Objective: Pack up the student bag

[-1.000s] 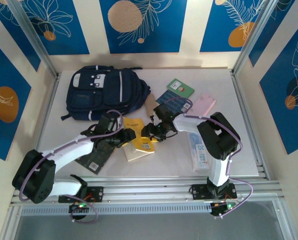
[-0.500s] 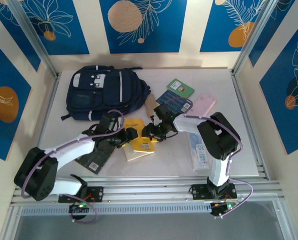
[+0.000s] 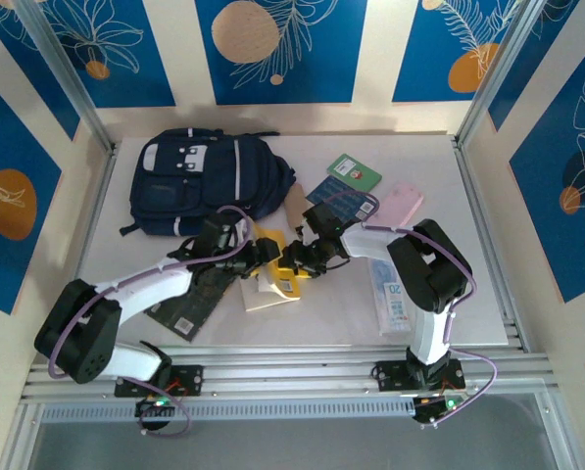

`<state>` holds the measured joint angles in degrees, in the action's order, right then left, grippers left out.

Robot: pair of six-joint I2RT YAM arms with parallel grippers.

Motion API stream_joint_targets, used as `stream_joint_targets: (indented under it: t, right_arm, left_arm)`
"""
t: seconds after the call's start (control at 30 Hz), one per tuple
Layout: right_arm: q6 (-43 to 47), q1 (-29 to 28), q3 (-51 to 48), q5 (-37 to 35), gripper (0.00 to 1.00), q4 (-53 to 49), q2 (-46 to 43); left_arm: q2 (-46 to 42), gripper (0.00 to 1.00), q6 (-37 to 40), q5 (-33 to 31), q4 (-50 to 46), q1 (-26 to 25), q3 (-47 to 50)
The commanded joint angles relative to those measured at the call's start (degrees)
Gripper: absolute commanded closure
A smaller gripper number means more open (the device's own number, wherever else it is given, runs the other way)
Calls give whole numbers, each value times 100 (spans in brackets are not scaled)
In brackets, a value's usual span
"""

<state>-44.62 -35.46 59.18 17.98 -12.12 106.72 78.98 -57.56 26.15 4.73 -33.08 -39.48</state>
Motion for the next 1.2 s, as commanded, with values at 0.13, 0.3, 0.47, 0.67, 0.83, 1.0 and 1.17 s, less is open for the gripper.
stream_joint_targets:
  t: [0.13,0.3,0.47,0.67,0.83,1.0,1.17]
  right_arm:
    - [-25,-4,-272,22,46,96,254]
    - [-31,4,-327,26,46,166,269]
    - [-61,4,-343,61,46,229,309]
    - [-70,-4,-354,74,46,254,311]
    - [-95,-4,-354,81,46,263,299]
    - [-91,-8,-372,57,46,237,220]
    - [-64,13,-436,-132,46,110,39]
  left_arm:
    - [-113,32,248,12,-98,-80,-267]
    - [-315,30,262,39,-173,-78,-60]
    - [-660,30,315,-12,-284,-85,20]
    - [-867,31,346,-117,-549,-82,19]
    - [-427,33,362,-62,-530,-85,83]
    - [51,46,176,-5,-139,-80,286]
    - [40,73,229,-121,-286,-71,271]
